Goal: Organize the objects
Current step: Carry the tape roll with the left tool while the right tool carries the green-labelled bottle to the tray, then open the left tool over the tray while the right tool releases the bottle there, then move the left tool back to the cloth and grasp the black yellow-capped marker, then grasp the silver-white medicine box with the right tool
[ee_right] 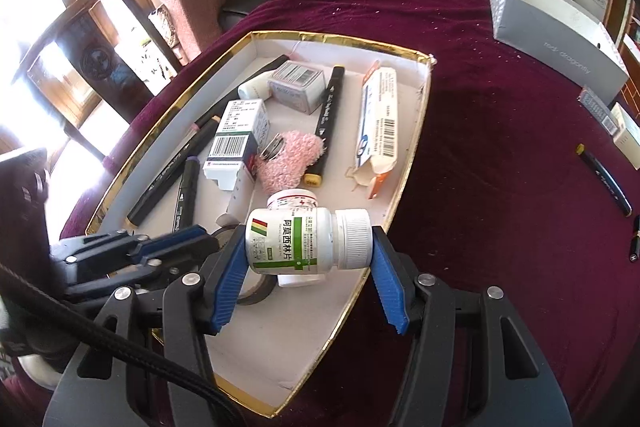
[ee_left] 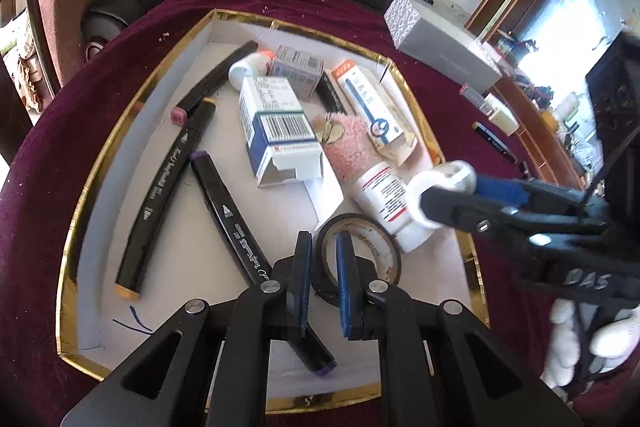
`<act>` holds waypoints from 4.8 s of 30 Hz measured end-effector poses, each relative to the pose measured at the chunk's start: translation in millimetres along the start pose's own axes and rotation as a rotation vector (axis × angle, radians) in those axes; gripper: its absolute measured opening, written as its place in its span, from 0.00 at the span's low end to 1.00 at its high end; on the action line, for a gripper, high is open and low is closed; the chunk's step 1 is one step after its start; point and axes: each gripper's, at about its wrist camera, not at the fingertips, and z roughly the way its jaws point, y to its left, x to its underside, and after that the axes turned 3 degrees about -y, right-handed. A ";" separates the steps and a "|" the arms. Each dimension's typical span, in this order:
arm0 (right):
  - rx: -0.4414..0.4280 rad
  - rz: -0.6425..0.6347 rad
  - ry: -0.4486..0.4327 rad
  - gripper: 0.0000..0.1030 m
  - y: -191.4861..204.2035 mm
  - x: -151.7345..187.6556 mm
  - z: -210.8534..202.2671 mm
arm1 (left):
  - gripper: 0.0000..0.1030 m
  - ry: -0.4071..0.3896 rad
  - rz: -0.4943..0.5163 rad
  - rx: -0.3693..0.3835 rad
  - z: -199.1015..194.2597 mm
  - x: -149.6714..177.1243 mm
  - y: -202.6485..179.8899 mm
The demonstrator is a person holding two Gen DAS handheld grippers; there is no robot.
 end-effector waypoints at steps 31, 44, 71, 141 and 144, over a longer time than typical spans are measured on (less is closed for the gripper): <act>-0.085 -0.063 0.002 0.57 31.6 49.6 -13.7 | 0.49 -0.119 -0.122 -0.007 -47.2 -7.9 30.1; -0.013 0.360 -0.145 0.68 -142.2 66.3 -73.4 | 0.49 -0.003 0.058 0.139 -20.2 -12.0 -79.5; -0.218 0.668 -0.003 0.71 -358.3 -8.8 -0.7 | 0.49 0.180 0.130 0.169 68.1 -22.5 -173.6; 0.393 0.289 -0.026 0.67 -422.2 -136.8 3.4 | 0.44 0.006 0.169 0.048 191.6 -59.1 -233.2; 0.337 0.325 0.026 0.66 -440.1 -143.1 26.9 | 0.46 0.008 0.170 0.056 192.1 -59.2 -232.4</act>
